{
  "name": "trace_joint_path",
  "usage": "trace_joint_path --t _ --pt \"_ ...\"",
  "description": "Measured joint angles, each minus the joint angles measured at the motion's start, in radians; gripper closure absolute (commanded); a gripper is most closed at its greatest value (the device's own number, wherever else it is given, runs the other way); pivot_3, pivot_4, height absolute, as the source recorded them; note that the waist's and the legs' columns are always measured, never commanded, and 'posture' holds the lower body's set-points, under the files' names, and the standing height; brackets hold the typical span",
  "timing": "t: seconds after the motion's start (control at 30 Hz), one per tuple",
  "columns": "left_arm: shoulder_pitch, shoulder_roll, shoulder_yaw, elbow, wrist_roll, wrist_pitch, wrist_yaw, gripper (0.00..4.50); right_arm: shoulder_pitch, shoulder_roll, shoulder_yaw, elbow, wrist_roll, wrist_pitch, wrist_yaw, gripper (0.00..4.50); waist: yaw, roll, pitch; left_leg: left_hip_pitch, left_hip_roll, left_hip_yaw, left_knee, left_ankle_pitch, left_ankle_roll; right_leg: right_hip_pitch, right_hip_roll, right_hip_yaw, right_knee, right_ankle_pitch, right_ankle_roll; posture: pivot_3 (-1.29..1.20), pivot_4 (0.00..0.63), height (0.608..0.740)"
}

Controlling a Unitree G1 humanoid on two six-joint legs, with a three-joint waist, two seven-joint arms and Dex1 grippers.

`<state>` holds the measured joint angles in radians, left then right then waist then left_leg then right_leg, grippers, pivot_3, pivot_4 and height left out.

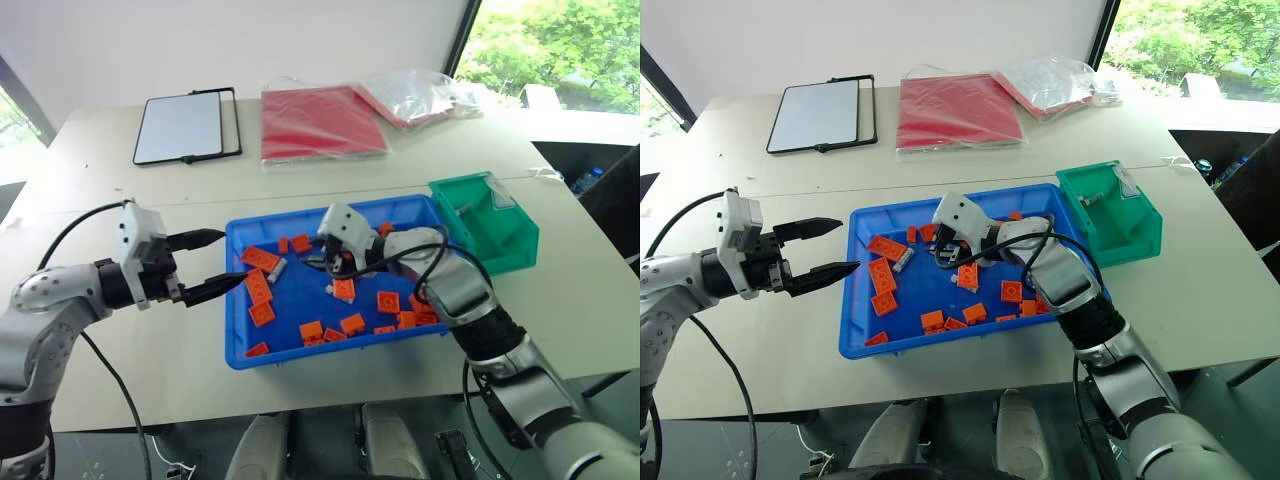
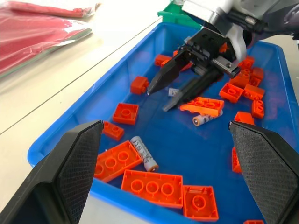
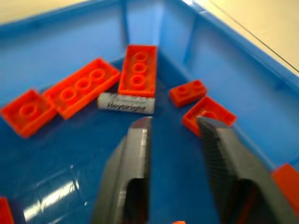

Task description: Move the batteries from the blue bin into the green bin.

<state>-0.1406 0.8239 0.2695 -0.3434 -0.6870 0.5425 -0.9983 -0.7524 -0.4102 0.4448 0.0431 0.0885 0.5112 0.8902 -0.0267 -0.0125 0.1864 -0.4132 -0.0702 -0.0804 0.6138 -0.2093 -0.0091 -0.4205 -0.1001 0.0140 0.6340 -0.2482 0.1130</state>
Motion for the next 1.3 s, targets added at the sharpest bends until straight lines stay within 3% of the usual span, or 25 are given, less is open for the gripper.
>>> trace_joint_path --t 0.23,0.6,1.3 --pt "0.029 0.005 -0.010 -0.007 0.000 0.000 -0.012 0.00 -0.123 0.047 0.068 0.286 -0.053 -0.322 0.222 1.66 -0.009 0.000 0.000 0.000 0.000 -0.001 0.001 0.000 0.000 0.000 0.000 0.000 0.000 0.000 0.000 0.00 0.150 0.731" --pt "0.110 0.021 0.069 -0.086 -0.026 0.027 0.018 0.00 -0.225 0.191 0.071 0.710 -0.147 -0.631 0.252 1.66 -0.017 0.000 0.000 0.000 0.000 -0.002 0.000 0.001 -0.002 0.000 0.001 0.000 0.000 0.000 -0.001 0.00 0.150 0.731" --pt "0.124 0.022 0.102 -0.097 -0.054 0.041 0.045 0.00 -0.290 0.317 -0.016 0.948 -0.203 -0.705 0.220 1.66 -0.018 0.000 0.000 0.001 0.000 -0.002 -0.001 0.001 -0.003 0.000 0.002 0.001 0.001 0.001 -0.001 0.00 0.150 0.731"
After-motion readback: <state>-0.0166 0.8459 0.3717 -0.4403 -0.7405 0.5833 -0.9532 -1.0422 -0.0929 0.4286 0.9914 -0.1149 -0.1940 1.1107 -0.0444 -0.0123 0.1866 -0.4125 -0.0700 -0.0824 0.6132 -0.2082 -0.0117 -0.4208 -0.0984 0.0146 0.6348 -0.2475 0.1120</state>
